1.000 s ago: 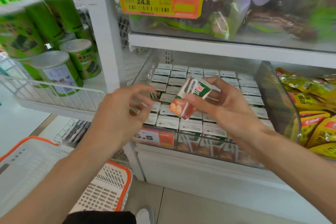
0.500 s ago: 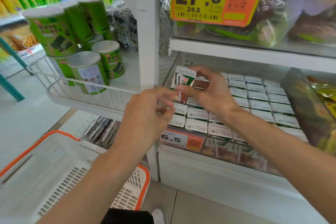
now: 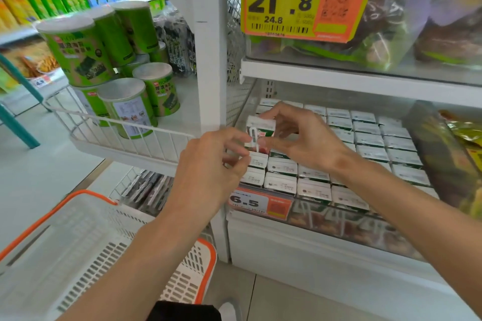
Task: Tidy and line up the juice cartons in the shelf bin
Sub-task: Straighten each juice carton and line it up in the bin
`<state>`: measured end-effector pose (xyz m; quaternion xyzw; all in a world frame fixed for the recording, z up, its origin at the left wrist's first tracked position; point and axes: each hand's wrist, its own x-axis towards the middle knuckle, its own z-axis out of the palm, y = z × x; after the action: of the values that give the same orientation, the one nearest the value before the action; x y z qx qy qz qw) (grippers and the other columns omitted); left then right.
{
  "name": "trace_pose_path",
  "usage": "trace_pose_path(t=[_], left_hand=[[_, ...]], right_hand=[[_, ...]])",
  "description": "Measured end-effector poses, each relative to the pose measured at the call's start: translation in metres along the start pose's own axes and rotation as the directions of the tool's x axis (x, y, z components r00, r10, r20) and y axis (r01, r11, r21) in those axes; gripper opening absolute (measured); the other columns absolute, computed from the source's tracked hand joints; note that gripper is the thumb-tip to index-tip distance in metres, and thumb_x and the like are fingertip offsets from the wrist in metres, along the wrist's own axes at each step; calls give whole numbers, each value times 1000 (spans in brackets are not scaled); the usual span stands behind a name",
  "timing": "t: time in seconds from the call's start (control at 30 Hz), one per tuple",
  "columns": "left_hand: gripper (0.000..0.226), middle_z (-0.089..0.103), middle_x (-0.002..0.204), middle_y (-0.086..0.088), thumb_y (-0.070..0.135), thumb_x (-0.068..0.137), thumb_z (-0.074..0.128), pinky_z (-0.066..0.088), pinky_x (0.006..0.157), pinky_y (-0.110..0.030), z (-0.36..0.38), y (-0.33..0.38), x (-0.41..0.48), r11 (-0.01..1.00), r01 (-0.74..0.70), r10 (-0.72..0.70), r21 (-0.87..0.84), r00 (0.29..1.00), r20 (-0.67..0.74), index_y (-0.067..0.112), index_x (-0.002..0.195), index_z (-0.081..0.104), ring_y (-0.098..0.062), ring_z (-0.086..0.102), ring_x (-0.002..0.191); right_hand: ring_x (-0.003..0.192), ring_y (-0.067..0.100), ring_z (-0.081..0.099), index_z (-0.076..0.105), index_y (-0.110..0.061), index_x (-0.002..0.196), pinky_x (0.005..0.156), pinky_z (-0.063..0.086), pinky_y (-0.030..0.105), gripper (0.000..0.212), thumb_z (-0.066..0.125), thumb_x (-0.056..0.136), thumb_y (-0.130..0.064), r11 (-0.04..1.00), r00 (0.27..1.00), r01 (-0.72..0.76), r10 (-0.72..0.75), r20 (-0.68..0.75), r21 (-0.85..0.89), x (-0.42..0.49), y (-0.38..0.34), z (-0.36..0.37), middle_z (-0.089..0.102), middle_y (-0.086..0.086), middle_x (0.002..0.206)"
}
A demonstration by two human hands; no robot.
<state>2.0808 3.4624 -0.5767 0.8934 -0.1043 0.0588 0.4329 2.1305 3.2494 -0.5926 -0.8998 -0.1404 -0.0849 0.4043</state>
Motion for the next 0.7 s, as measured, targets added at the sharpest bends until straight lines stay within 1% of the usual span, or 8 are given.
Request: trace_pose_path(t=[0.07, 0.17, 0.2, 0.3, 0.4, 0.5, 0.6, 0.7], left_hand=[[33, 75, 89, 21, 17, 89, 81, 58, 81, -19, 1, 0, 0, 1000, -6, 6, 3, 1000, -2, 40, 111, 74, 9, 70, 77], [32, 75, 89, 21, 18, 89, 81, 57, 80, -17, 1, 0, 1, 1000, -8, 8, 6, 1000, 2, 40, 111, 74, 9, 70, 78], [31, 75, 89, 21, 18, 89, 80, 57, 80, -17, 2, 0, 1, 1000, -6, 6, 7, 1000, 2, 40, 110, 74, 9, 70, 78], [31, 75, 89, 21, 18, 89, 80, 55, 76, -14, 2, 1, 1, 1000, 2, -2, 9, 1000, -2, 41, 109, 73, 10, 69, 77], [32, 76, 88, 21, 18, 90, 80, 58, 78, -18, 2, 2, 1, 1000, 1, -1, 17, 1000, -9, 43, 108, 72, 10, 69, 76], [30, 75, 89, 22, 21, 90, 80, 61, 82, -27, 3, 3, 0, 1000, 1, -1, 28, 1000, -12, 42, 109, 73, 8, 70, 75], [29, 75, 89, 23, 22, 89, 81, 61, 85, -31, 2, 3, 0, 999, 1, 0, 34, 1000, -15, 40, 111, 74, 7, 70, 75], [29, 74, 89, 22, 21, 89, 81, 62, 84, -32, 4, 4, -1, 1000, -12, 12, 24, 1000, -16, 40, 111, 74, 5, 70, 73]], right_hand=[[85, 4, 64, 69, -33, 119, 81, 55, 21, 39, 87, 85, -36, 998, 999, 35, -34, 19, -57, 0, 3, 2, 65, -13, 99], [92, 4, 60, 71, -27, 125, 78, 45, 10, 40, 85, 88, -35, 988, 997, 59, -52, 52, -146, 1, 9, 5, 62, -8, 109], [93, 5, 59, 72, -26, 127, 79, 44, 11, 40, 83, 90, -36, 985, 996, 54, -42, 76, -161, 1, 10, 5, 63, -7, 111], [105, 14, 60, 72, -20, 133, 95, 49, 29, 36, 73, 99, -32, 972, 983, 88, -49, 178, -216, 0, 11, 3, 65, -5, 114], [117, 15, 52, 69, -23, 140, 102, 42, 27, 36, 66, 104, -28, 952, 968, 123, -54, 243, -280, -1, 11, -1, 58, -6, 120], [104, 1, 53, 70, -32, 135, 93, 42, 14, 36, 72, 99, -32, 949, 971, 108, -37, 235, -297, -5, 12, -16, 57, -10, 118], [90, 2, 56, 75, -29, 117, 85, 52, 29, 27, 79, 93, -40, 917, 974, 85, 5, 225, -389, -7, 15, -33, 65, -14, 103], [92, 10, 57, 74, -28, 113, 80, 45, 28, 31, 76, 91, -50, 874, 964, 47, 87, 251, -484, -5, 16, -40, 68, -13, 101]])
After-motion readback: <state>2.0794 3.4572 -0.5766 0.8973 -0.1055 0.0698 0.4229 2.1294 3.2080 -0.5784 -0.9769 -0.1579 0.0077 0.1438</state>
